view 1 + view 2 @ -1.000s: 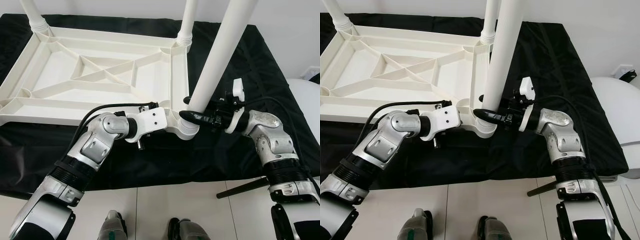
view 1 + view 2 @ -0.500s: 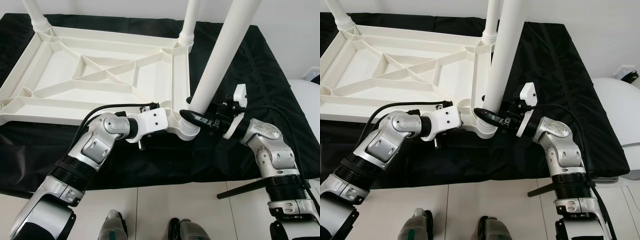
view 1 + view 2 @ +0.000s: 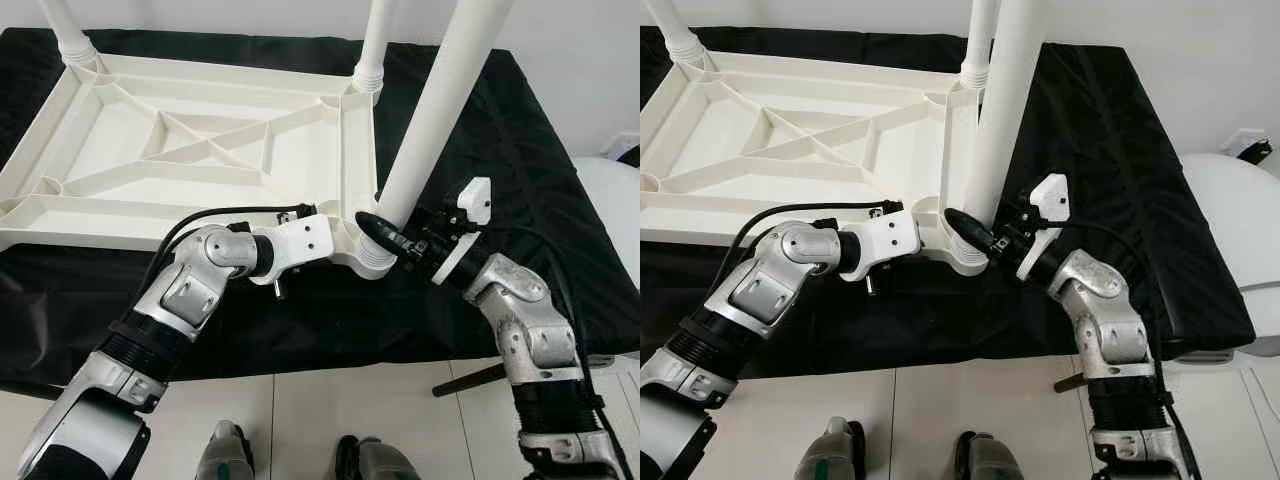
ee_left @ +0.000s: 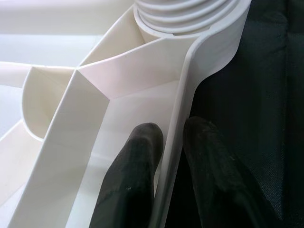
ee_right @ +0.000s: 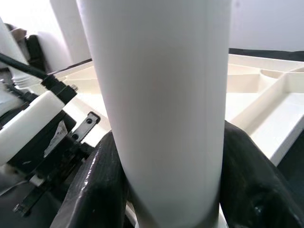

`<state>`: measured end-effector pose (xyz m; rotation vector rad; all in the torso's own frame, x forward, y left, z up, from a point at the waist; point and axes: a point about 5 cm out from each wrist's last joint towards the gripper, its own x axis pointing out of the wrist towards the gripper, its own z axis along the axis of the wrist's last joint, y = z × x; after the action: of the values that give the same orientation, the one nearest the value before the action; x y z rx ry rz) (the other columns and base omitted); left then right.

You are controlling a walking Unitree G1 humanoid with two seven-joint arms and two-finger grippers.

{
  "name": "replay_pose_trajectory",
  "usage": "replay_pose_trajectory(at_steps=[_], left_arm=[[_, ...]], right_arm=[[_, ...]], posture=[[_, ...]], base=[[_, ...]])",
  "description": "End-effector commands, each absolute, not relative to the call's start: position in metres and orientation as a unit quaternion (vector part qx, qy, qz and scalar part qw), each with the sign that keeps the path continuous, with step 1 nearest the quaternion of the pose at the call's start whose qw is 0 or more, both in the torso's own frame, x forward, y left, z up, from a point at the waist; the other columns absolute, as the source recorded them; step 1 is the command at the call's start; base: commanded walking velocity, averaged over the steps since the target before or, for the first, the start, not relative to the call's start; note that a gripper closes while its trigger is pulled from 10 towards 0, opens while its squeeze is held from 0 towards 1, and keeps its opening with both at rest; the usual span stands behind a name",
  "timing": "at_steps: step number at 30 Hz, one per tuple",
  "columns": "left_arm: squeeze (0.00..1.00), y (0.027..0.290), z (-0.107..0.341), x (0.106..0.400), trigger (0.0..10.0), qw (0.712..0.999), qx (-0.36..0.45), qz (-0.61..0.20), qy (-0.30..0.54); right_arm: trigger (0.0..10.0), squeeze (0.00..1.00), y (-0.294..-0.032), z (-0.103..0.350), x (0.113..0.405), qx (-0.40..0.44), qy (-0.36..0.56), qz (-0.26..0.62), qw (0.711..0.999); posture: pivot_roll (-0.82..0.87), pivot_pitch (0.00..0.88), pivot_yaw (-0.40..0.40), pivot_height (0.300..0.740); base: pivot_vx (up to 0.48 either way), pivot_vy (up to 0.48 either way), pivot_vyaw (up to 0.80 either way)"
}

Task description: Building children table

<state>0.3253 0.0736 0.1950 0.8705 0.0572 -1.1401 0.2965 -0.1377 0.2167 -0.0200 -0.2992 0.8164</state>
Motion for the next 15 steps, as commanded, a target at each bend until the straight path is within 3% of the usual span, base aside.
replay_pose_trajectory(at_steps=[1,15], left_arm=[[0.00,0.066,0.190,0.321,10.0,0.747,0.402,-0.530,0.020],[0.00,0.067,0.190,0.321,10.0,0.747,0.402,-0.529,0.021]], right_arm=[[10.0,0.00,-0.135,0.219,0.295,0.004,-0.151,0.373,0.916],[10.0,0.00,-0.118,0.217,0.284,0.034,-0.166,0.264,0.949]], posture=[[0.06,0.191,-0.037,0.740],[0.06,0.204,-0.037,0.740]], base=[[0.000,0.000,0.00],[0.000,0.000,0.00]])
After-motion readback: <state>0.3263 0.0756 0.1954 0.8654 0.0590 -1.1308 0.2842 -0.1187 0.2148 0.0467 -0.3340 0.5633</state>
